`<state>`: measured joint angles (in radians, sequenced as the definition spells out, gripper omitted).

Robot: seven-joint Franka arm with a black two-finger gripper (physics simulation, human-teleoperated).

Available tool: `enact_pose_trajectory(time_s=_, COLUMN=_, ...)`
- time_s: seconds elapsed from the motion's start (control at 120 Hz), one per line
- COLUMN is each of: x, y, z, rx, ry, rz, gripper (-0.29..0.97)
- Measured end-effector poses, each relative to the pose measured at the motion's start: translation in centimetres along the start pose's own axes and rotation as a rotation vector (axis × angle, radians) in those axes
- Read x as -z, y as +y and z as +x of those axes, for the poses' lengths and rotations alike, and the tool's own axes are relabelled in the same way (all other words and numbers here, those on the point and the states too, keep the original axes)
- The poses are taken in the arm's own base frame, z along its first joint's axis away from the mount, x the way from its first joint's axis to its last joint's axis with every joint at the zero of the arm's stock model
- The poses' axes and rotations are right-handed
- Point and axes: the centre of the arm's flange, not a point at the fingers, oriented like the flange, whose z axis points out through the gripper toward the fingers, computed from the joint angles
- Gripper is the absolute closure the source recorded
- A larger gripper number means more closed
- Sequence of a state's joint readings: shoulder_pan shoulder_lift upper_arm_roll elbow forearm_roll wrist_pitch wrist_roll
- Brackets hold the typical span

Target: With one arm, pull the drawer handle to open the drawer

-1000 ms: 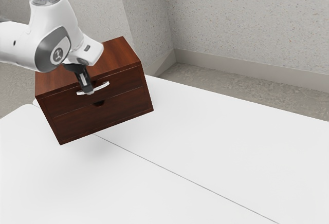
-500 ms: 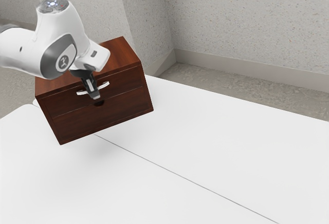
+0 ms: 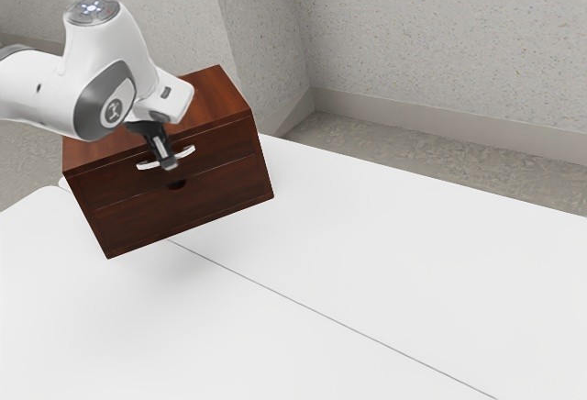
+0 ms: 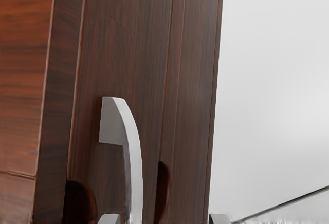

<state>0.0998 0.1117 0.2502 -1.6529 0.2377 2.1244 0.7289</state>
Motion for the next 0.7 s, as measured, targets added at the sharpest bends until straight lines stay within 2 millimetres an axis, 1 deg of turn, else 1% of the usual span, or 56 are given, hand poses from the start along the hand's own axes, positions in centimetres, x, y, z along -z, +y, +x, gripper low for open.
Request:
enact_pose_trajectory(time_s=0.175, x=-0.3, y=-0.5, z=-0.6, rx=0.005, ry=-0.016, rz=0.015, gripper=0.52)
enact_pose_trajectory(time_s=0.558, x=-0.9, y=-0.2, z=-0.6, rx=0.007, ry=-0.028, rz=0.013, gripper=0.52)
enact_pose_trajectory(time_s=0.7, x=-1.4, y=-0.2, z=-0.5, rx=0.008, ry=-0.035, rz=0.008, gripper=0.52)
